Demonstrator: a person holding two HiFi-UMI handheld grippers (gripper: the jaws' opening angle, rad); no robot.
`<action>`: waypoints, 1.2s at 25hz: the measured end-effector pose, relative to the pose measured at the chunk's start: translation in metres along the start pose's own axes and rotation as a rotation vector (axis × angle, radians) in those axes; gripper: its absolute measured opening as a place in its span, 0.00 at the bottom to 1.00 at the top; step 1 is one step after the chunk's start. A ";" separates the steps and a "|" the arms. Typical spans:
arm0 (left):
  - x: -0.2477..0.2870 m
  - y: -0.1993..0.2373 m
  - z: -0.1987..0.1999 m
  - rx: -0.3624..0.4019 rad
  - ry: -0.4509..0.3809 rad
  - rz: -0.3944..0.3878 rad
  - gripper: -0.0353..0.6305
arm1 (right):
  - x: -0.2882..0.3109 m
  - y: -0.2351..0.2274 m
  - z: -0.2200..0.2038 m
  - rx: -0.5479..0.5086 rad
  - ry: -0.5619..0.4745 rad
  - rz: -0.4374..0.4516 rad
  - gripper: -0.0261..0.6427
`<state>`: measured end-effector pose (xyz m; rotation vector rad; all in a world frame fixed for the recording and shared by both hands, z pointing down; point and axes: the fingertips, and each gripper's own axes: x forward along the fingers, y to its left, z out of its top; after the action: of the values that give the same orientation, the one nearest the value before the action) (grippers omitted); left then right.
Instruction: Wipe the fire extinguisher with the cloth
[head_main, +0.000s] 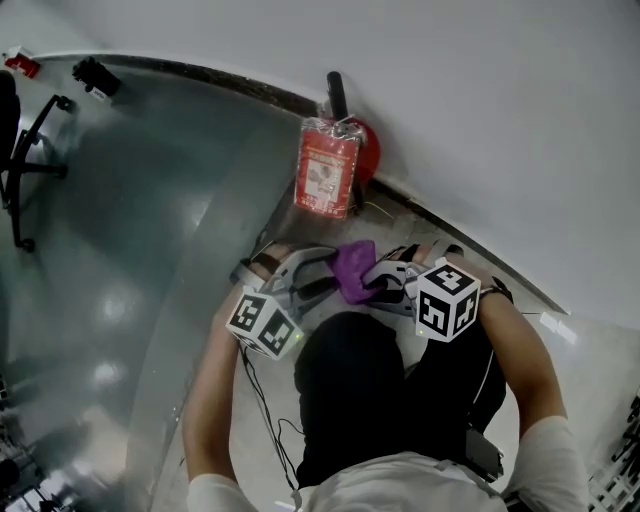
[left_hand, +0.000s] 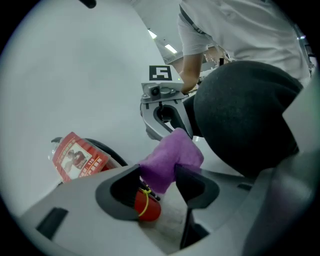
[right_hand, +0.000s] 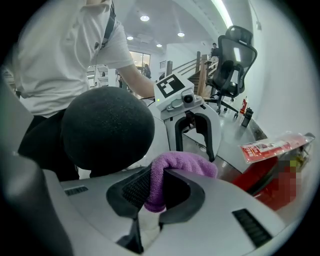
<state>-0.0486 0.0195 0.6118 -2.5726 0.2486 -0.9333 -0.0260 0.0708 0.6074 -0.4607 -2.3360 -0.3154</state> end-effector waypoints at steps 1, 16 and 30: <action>0.000 0.001 0.000 0.001 -0.002 0.005 0.37 | 0.001 0.001 -0.001 -0.001 0.006 0.008 0.12; 0.011 -0.019 -0.001 -0.119 -0.049 -0.076 0.13 | 0.000 0.006 -0.011 0.046 0.010 0.022 0.12; 0.010 -0.046 -0.008 -0.352 -0.074 -0.191 0.10 | -0.007 -0.005 -0.022 0.107 -0.069 -0.029 0.12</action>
<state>-0.0447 0.0561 0.6419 -2.9918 0.1591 -0.9265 -0.0098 0.0570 0.6183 -0.3908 -2.4147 -0.1895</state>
